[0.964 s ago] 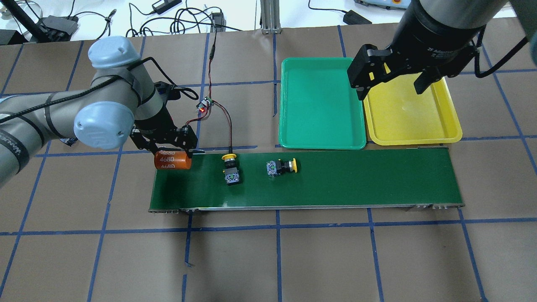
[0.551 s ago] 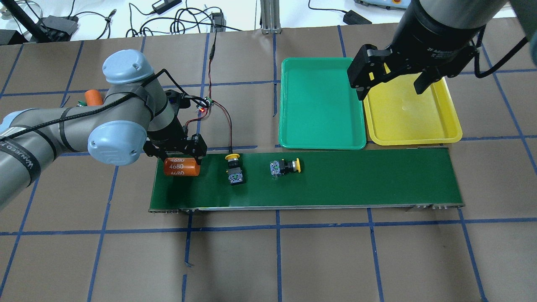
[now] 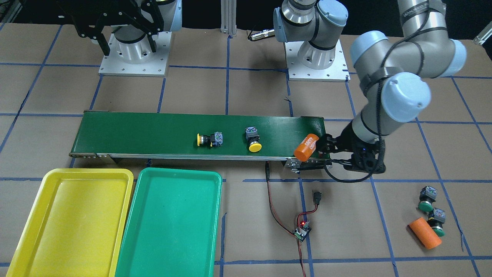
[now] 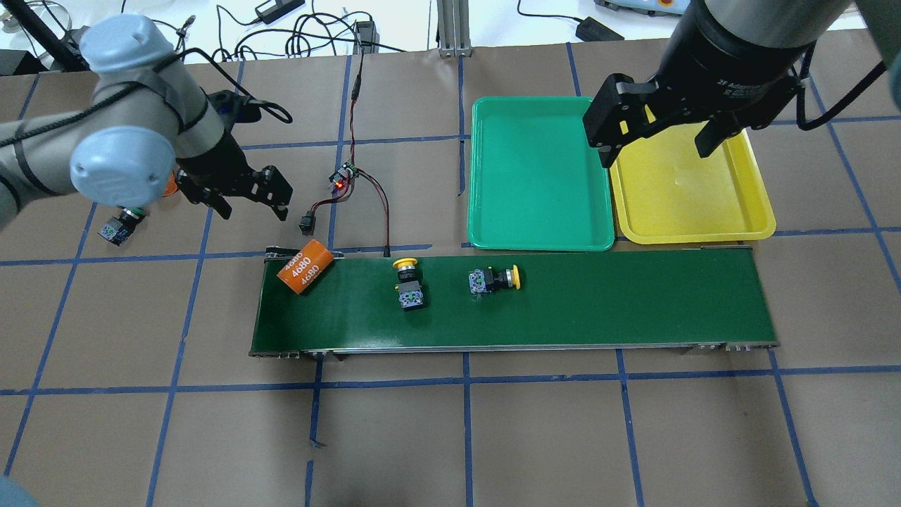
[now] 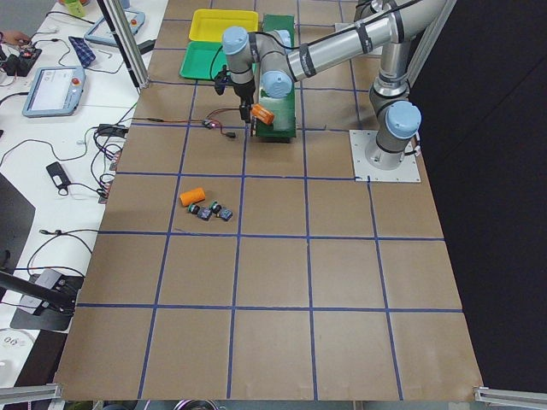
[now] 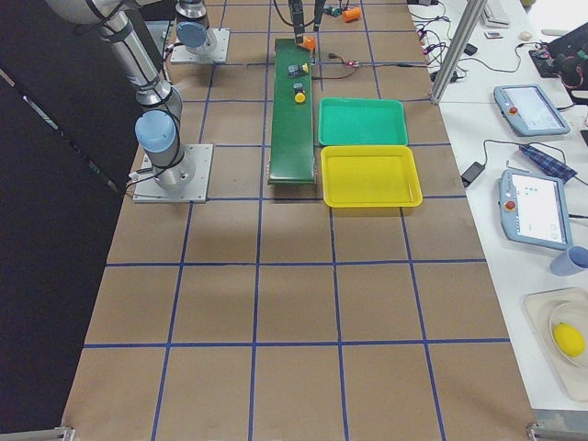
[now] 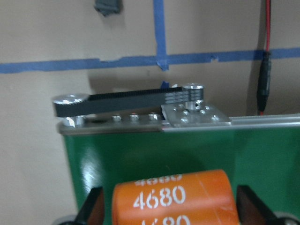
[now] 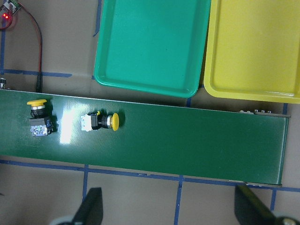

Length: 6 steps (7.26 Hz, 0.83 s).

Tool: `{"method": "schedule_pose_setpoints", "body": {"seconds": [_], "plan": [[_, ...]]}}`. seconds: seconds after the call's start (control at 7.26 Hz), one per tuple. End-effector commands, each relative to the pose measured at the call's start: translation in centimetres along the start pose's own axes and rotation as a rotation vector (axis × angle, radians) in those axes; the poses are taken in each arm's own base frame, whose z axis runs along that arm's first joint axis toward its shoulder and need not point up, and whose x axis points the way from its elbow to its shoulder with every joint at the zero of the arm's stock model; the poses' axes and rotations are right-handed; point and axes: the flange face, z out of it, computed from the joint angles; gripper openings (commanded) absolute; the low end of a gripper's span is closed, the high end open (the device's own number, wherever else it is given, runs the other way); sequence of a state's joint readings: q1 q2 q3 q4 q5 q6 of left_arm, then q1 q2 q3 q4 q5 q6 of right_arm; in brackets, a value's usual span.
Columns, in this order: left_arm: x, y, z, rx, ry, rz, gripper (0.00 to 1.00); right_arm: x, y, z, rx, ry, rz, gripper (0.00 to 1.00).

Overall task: Sort buttons by color to trays
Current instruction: 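Grasp the second orange cylinder with the left gripper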

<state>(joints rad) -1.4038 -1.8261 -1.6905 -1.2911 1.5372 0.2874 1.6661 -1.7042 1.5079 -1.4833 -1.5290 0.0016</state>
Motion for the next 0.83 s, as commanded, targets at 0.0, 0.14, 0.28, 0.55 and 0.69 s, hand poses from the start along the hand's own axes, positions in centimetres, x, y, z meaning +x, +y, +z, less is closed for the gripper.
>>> {"method": "schedule_pose_setpoints", "body": {"seconds": [0.0,0.14,0.28,0.55,0.69], "plan": [[-3.2,-2.0,-1.2,-0.054,0.038,-0.001,1.0,0.0,0.0,0.0,-0.001,-0.001,0.002,1.0],[-4.7,-2.9,-2.4,-0.027,0.023,0.012,1.0,-0.1,0.0,0.0,0.0,-0.001,-0.001,1.0],[-8.6,-4.4,-2.5,-0.015,0.023,0.066,1.0,0.0,0.0,0.0,0.0,-0.001,0.002,1.0],[-15.6,-9.9,-2.5,0.03,-0.005,0.253,1.0,-0.1,0.0,0.0,-0.002,0.0,-0.001,1.0],[-18.4,-12.8,-1.9,0.048,-0.023,0.37,1.0,0.0,0.0,0.0,0.0,0.0,0.0,1.0]]}}
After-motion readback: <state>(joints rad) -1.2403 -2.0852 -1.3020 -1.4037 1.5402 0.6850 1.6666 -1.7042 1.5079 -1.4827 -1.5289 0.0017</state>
